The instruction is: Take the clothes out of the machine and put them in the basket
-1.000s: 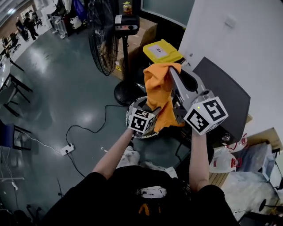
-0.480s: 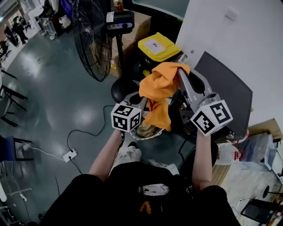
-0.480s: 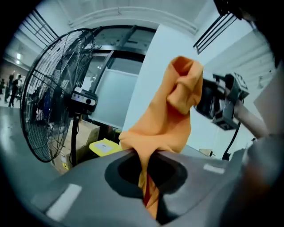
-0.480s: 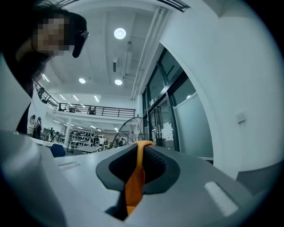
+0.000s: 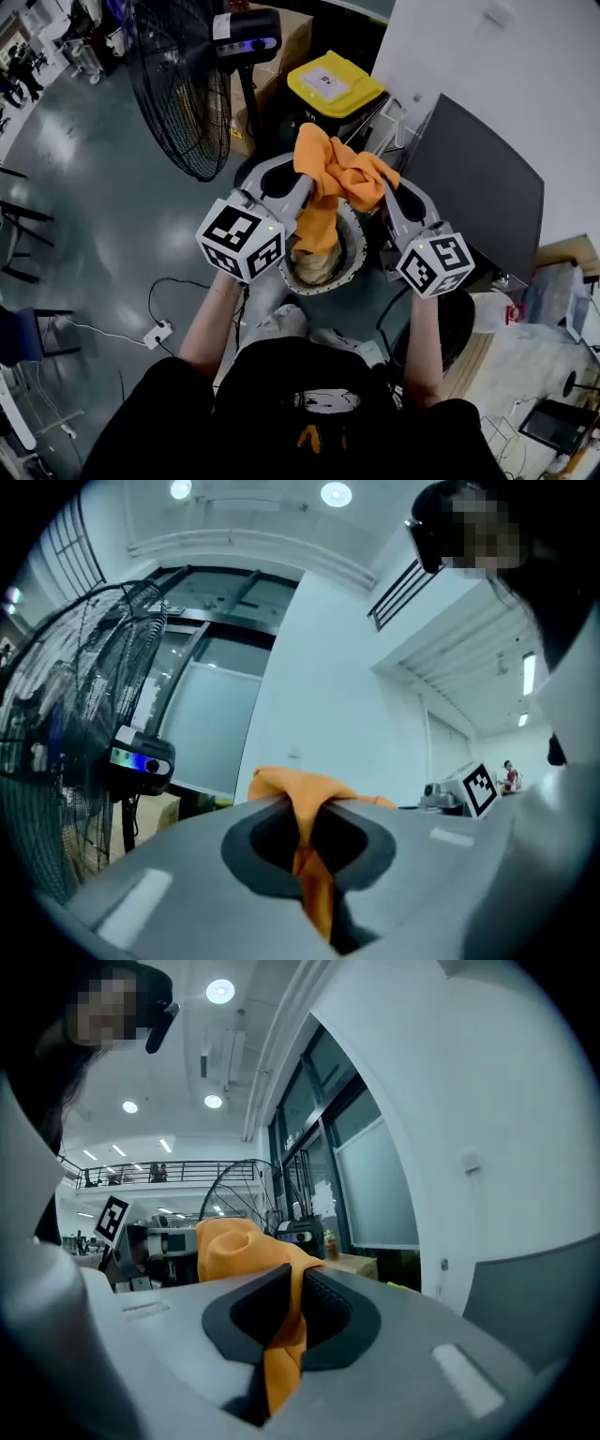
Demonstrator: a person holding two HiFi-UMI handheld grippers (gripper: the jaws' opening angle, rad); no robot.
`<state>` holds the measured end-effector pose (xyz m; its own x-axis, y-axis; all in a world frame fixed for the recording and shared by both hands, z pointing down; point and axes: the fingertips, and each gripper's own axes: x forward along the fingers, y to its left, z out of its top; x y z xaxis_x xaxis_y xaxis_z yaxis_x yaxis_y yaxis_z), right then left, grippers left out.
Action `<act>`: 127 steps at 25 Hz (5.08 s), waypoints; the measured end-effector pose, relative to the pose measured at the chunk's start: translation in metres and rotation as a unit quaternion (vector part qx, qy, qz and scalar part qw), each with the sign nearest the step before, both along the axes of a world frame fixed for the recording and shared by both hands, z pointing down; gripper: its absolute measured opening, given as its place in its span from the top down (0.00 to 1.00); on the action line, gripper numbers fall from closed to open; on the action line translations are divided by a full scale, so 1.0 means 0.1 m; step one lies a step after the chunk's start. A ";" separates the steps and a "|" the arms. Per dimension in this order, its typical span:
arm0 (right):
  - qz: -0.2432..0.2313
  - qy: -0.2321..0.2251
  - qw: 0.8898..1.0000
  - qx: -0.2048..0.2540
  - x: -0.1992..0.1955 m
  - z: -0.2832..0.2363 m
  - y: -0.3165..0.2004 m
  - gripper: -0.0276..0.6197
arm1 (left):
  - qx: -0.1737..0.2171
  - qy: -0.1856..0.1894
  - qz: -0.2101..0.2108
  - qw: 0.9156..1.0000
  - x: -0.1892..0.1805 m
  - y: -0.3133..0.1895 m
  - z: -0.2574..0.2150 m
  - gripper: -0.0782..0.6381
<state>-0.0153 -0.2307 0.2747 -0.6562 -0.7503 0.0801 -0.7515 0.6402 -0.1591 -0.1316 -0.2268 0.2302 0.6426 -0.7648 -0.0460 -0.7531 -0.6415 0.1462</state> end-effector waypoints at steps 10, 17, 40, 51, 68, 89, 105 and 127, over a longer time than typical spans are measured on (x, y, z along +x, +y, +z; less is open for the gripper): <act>0.034 0.036 0.990 -0.130 -0.18 1.34 -0.22 0.89 | -0.182 -0.101 0.063 0.976 -0.03 -0.23 1.86 0.87; 0.059 0.078 0.971 -0.217 -0.22 2.45 -0.43 0.89 | -0.257 -0.189 0.097 0.943 -0.05 -0.38 3.07 0.87; 0.052 0.152 0.894 -0.418 -0.26 4.66 0.14 0.56 | -0.432 -0.236 0.064 0.868 0.05 -0.07 5.08 0.60; 0.082 0.092 0.930 -0.348 -0.25 3.96 0.07 0.59 | -0.407 -0.199 0.076 0.888 0.05 -0.01 4.62 0.61; 0.174 -0.001 0.949 -0.263 0.20 2.51 1.05 0.71 | -0.310 -0.171 0.170 0.920 0.41 0.71 3.37 0.65; 0.267 -0.046 0.951 -0.148 1.11 1.29 3.40 0.76 | -0.168 -0.151 0.290 0.930 1.51 2.87 1.85 0.67; 0.277 -0.041 0.955 -0.093 1.06 0.87 4.70 0.87 | -0.151 -0.118 0.298 0.935 1.49 4.28 1.50 0.81; 0.265 -0.039 0.962 -0.061 0.78 0.68 5.04 0.95 | -0.121 -0.128 0.315 0.933 1.33 4.76 1.35 0.86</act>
